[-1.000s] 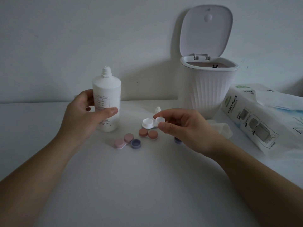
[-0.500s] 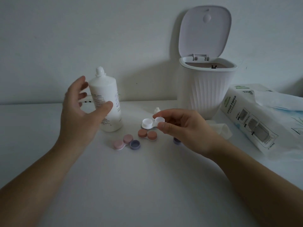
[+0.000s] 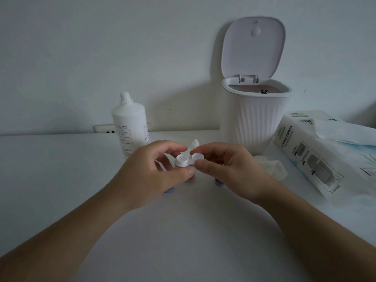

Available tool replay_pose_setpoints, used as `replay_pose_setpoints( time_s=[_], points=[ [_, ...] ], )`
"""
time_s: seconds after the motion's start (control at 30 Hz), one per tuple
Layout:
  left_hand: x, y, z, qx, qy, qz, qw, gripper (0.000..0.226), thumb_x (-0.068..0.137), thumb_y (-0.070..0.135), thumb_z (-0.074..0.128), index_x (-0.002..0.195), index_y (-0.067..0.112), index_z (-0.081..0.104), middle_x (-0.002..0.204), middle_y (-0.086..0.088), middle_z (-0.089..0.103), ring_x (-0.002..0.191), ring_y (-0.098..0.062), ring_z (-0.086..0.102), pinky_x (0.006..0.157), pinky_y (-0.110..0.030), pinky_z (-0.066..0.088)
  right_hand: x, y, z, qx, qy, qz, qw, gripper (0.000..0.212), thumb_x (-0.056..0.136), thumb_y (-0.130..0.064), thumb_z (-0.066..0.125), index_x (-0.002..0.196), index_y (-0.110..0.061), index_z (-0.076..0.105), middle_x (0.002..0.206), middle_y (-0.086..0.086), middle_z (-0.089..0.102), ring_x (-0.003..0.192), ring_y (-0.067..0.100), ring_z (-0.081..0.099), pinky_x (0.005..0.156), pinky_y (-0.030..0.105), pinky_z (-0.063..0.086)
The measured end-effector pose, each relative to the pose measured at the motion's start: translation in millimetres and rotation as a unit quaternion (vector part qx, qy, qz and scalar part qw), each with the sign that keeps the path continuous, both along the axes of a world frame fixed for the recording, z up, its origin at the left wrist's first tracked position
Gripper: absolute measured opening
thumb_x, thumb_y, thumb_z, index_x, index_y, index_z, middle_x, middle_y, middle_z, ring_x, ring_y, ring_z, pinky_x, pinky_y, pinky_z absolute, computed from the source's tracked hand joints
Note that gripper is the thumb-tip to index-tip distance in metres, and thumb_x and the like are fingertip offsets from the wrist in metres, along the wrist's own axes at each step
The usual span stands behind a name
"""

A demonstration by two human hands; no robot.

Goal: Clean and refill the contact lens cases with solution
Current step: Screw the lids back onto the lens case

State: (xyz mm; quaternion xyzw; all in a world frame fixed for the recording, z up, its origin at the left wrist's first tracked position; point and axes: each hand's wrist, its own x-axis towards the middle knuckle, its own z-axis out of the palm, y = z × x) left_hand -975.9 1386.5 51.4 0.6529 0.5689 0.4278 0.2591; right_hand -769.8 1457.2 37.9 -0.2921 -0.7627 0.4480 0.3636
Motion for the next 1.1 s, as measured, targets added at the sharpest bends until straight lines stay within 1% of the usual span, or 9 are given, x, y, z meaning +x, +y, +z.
replay_pose_setpoints(
  time_s=[0.17,0.3,0.4,0.53,0.67,0.77,0.83,0.97,1.1],
  points=[
    [1.1,-1.1,-11.9,0.002,-0.089,-0.007,0.996,0.027,0.074,0.036,0.078,0.1,0.029,0.076,0.087,0.001,0.079,0.071,-0.043,0.066,0.072,-0.061,0.058,-0.2,-0.1,-0.9,-0.006,-0.007,-0.008,1.0,0.016,0.092,-0.022,0.072,0.107,-0.02,0.076,0.09,0.011,0.072,0.062,0.004,0.052,0.058,0.022,0.045],
    [-0.6,-1.2,-15.4,-0.018,-0.118,-0.013,0.993,0.016,0.087,0.016,0.078,0.101,0.021,0.077,0.089,-0.002,0.08,0.067,-0.039,0.065,0.073,-0.058,0.058,-0.7,-0.5,-0.4,0.0,-0.019,-0.002,1.0,0.017,0.092,-0.019,0.071,0.109,-0.019,0.075,0.08,0.001,0.073,0.06,0.0,0.052,0.057,0.018,0.045],
    [-2.0,-0.9,-17.3,-0.02,-0.116,-0.008,0.993,0.018,0.086,0.015,0.079,0.098,0.029,0.077,0.086,0.001,0.08,0.072,-0.043,0.067,0.073,-0.051,0.06,0.8,-0.2,0.5,-0.005,-0.04,-0.004,0.999,0.024,0.089,-0.021,0.075,0.112,-0.022,0.074,0.075,-0.014,0.071,0.061,-0.002,0.057,0.06,0.015,0.046],
    [-7.5,0.0,-21.4,-0.033,-0.116,-0.006,0.993,0.017,0.082,0.024,0.08,0.099,0.027,0.077,0.086,0.004,0.08,0.071,-0.031,0.071,0.069,-0.036,0.061,4.9,3.0,6.9,-0.031,-0.062,-0.013,0.997,0.048,0.078,-0.026,0.085,0.123,-0.028,0.069,0.094,-0.012,0.072,0.068,0.005,0.064,0.061,0.03,0.057],
    [-8.6,-0.5,-21.8,-0.034,-0.117,0.002,0.993,0.014,0.085,0.018,0.08,0.094,0.029,0.079,0.078,0.001,0.078,0.065,-0.018,0.068,0.064,-0.021,0.054,11.9,11.8,8.4,0.007,-0.059,-0.063,0.996,0.028,0.087,-0.024,0.077,0.113,-0.03,0.071,0.092,-0.003,0.075,0.078,0.025,0.069,0.076,0.036,0.059],
    [-7.1,-1.5,-19.9,-0.036,-0.121,-0.002,0.992,0.01,0.086,0.017,0.079,0.093,0.024,0.08,0.074,0.003,0.076,0.062,-0.017,0.066,0.058,-0.016,0.05,12.6,21.4,-1.6,0.069,-0.167,-0.169,0.969,0.017,0.091,-0.032,0.069,0.108,-0.032,0.069,0.076,-0.007,0.07,0.065,0.005,0.062,0.067,0.027,0.051],
    [-6.4,-2.3,-18.2,-0.036,-0.119,-0.003,0.992,0.01,0.087,0.015,0.078,0.095,0.022,0.079,0.071,0.005,0.075,0.06,-0.014,0.065,0.054,-0.012,0.045,14.5,25.1,-4.5,0.113,-0.276,-0.196,0.934,0.03,0.084,-0.049,0.069,0.11,-0.034,0.066,0.073,-0.01,0.064,0.063,0.002,0.059,0.064,0.024,0.049],
    [-7.0,-2.0,-16.9,-0.036,-0.125,0.014,0.991,0.011,0.087,0.016,0.078,0.097,0.022,0.078,0.083,0.002,0.079,0.062,-0.009,0.067,0.052,-0.009,0.043,19.8,25.8,0.6,0.11,-0.387,-0.17,0.9,0.069,0.051,-0.088,0.056,0.101,-0.042,0.059,0.072,-0.012,0.059,0.066,0.003,0.057,0.061,0.028,0.046],
    [-5.5,-1.2,-17.4,-0.032,-0.13,0.024,0.991,0.012,0.086,0.015,0.079,0.096,0.021,0.078,0.083,0.003,0.08,0.06,-0.006,0.066,0.05,-0.008,0.043,19.0,24.3,-1.5,0.139,-0.435,-0.155,0.876,0.07,0.044,-0.091,0.054,0.091,-0.039,0.058,0.075,-0.017,0.056,0.07,0.0,0.054,0.061,0.027,0.043]
  ],
)
